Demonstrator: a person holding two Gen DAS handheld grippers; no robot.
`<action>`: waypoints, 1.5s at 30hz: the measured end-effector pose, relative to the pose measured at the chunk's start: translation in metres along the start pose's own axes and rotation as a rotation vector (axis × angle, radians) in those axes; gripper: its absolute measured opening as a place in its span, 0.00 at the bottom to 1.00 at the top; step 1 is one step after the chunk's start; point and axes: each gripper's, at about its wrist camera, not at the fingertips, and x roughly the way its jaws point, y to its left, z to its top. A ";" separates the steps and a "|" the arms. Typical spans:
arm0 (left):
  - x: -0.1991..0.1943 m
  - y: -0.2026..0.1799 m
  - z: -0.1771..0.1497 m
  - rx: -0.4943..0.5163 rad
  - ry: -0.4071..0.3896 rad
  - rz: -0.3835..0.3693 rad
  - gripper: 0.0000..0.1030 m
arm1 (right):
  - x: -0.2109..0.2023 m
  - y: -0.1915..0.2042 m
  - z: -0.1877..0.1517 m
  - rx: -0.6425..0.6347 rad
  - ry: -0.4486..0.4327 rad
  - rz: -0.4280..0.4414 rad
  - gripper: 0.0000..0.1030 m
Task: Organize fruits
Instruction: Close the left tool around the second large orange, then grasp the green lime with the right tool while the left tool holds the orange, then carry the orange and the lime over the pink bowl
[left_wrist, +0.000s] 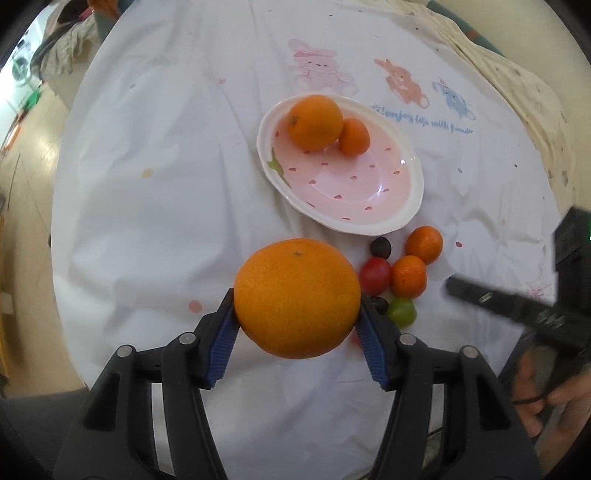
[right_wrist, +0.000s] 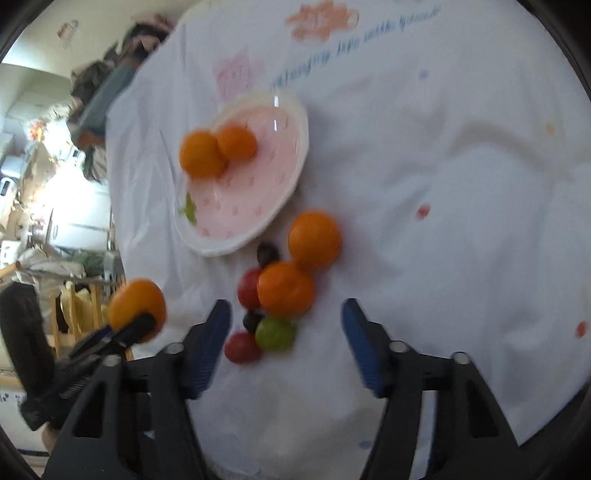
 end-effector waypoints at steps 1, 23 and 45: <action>0.002 -0.002 0.001 -0.003 0.003 0.000 0.54 | 0.010 0.001 -0.002 0.005 0.033 0.012 0.52; 0.013 -0.009 0.001 0.010 0.006 0.032 0.54 | 0.037 0.009 -0.011 0.002 0.063 -0.015 0.30; -0.013 -0.008 0.051 0.007 -0.123 0.064 0.54 | -0.061 0.013 0.029 0.002 -0.160 0.202 0.30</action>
